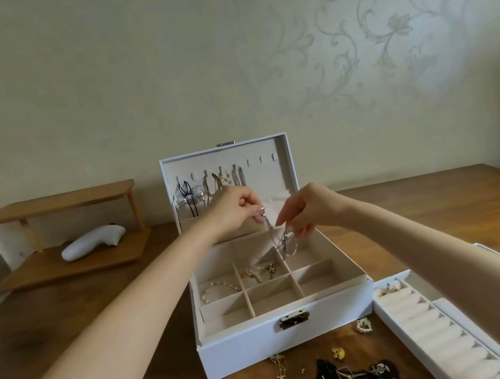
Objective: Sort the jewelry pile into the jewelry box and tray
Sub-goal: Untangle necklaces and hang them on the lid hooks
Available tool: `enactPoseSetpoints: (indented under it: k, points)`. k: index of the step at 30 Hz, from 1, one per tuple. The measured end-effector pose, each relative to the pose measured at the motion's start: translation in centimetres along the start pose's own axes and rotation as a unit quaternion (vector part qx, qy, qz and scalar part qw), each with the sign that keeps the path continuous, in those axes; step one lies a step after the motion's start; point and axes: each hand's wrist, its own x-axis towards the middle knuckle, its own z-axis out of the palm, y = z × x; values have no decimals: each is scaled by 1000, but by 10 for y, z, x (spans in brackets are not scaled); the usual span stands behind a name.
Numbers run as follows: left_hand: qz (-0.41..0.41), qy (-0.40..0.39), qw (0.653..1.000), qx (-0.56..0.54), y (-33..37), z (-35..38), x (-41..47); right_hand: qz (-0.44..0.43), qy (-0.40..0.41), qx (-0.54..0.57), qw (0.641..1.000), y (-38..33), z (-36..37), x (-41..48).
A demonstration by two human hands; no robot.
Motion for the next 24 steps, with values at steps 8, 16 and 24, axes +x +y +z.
enactPoseSetpoints:
  k: [8, 16, 24]
  points:
    - [51, 50, 989, -126, 18, -12, 6, -44, 4, 160, 986, -24, -6, 6]
    - [39, 110, 993, -24, 25, -24, 13, -90, 155, 75, 981, -45, -23, 14]
    - [5, 66, 969, -239, 28, -30, 12, -92, 149, 115, 978, -46, -35, 17]
